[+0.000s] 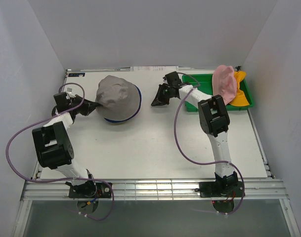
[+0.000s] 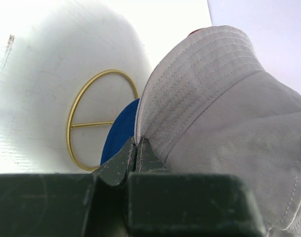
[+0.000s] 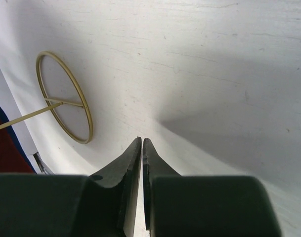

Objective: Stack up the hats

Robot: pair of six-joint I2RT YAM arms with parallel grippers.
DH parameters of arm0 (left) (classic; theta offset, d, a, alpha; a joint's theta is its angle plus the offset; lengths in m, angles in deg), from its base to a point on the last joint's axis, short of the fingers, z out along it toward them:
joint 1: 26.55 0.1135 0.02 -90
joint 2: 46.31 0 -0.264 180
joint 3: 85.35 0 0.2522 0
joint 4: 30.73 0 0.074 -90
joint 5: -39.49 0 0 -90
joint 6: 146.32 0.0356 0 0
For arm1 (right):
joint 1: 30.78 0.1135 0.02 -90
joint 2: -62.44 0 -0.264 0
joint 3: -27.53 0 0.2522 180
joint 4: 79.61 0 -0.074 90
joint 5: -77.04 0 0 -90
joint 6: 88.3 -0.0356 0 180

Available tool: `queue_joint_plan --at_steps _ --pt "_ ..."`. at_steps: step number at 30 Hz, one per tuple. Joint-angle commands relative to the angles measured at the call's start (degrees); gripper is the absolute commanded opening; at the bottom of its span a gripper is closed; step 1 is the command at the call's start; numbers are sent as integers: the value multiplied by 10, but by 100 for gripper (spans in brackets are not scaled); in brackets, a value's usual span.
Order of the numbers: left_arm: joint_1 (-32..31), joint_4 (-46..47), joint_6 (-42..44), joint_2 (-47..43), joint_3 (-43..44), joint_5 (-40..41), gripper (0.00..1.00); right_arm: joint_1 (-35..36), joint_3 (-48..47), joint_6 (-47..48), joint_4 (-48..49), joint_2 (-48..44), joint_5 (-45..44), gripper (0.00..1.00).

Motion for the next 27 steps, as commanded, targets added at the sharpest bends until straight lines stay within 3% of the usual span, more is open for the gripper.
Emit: queue_joint_plan --at_steps 1,9,20,27 --pt "4 -9 4 -45 27 -2 8 1 -36 12 -1 -49 2 10" --pt "4 -17 5 -58 48 -13 14 1 -41 12 -4 -55 8 12" --pt "3 -70 37 -63 66 25 48 1 -47 20 -10 -68 10 13" --pt "3 -133 64 -72 99 87 55 1 -57 26 -20 -76 13 14"
